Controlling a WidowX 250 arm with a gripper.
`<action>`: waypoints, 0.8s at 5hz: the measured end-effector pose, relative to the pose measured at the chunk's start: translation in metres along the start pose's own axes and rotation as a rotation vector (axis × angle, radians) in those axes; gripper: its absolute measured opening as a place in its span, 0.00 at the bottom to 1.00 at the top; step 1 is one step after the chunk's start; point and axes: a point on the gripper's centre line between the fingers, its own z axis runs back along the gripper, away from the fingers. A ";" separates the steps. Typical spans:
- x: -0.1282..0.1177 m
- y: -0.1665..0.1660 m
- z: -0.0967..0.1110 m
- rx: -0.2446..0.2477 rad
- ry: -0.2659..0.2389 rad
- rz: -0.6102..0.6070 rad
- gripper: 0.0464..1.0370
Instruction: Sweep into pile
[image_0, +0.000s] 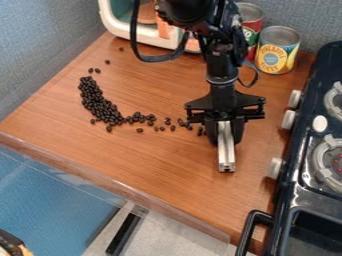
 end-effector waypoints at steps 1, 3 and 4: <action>0.002 0.014 0.000 0.018 -0.011 -0.013 0.34; 0.012 0.051 0.004 0.052 -0.054 -0.033 0.34; 0.019 0.072 0.006 0.064 -0.047 -0.026 0.34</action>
